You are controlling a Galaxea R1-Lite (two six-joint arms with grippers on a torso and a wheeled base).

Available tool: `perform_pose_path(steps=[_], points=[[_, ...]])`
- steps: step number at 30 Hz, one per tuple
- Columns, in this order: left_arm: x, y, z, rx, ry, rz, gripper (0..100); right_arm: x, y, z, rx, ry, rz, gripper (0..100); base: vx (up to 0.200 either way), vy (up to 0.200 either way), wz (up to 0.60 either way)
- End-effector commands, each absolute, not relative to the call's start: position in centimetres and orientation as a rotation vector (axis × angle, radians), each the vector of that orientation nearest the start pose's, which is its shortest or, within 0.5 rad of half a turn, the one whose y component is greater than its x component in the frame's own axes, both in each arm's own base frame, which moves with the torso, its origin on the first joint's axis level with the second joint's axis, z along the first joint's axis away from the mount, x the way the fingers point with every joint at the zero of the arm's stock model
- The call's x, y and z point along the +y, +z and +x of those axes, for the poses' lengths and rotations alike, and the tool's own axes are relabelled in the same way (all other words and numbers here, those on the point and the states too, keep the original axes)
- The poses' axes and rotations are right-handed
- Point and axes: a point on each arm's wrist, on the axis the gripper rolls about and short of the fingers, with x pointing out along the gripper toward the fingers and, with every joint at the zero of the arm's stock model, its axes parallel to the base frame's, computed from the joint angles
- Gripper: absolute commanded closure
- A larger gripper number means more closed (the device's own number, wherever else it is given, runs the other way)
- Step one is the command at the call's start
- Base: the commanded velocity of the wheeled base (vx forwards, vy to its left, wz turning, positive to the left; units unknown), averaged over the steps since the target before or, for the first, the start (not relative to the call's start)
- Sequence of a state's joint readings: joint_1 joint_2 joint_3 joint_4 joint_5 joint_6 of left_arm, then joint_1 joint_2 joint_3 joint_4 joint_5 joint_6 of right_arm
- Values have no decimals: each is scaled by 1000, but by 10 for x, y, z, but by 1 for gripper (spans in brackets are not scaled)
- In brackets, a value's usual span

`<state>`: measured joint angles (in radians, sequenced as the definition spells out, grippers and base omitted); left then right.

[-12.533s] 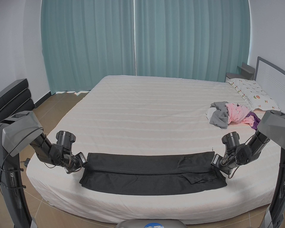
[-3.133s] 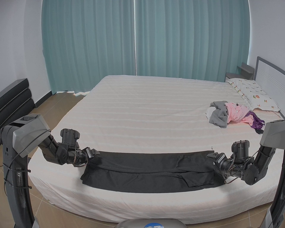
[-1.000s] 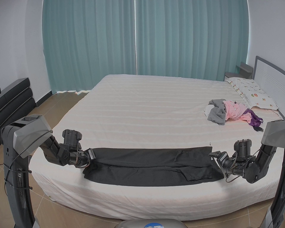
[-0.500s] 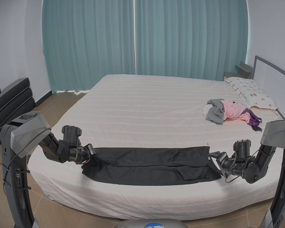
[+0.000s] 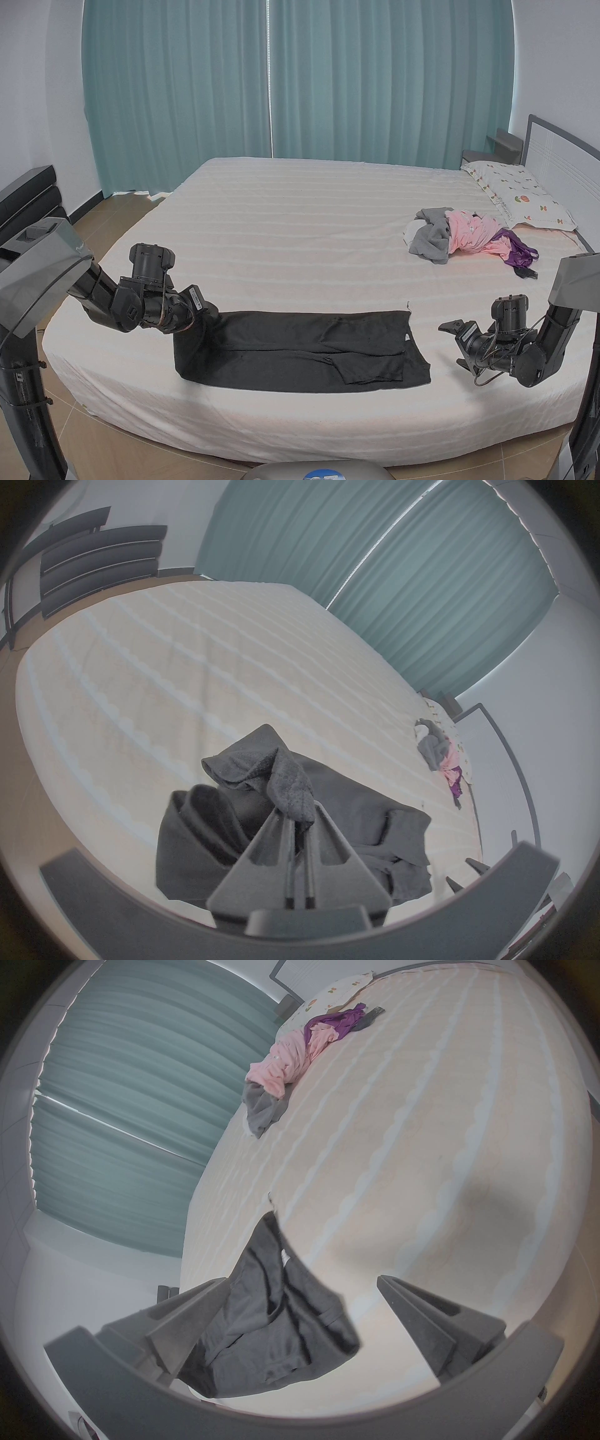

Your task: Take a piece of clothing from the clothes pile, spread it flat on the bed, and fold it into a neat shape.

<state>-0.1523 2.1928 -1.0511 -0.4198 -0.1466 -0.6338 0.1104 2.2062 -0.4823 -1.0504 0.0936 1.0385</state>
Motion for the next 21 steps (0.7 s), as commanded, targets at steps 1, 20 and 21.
perform_pose_path(steps=[1,20,21], points=[[-73,69,383,752,-81,-606,100,36,-6,303,713,-172,988,0,0,-200,0],[-126,87,369,771,-182,-551,100,38,-7,303,720,-167,985,0,0,-200,0],[-130,87,370,767,-182,-546,100,38,-7,303,720,-167,985,0,0,-200,0]])
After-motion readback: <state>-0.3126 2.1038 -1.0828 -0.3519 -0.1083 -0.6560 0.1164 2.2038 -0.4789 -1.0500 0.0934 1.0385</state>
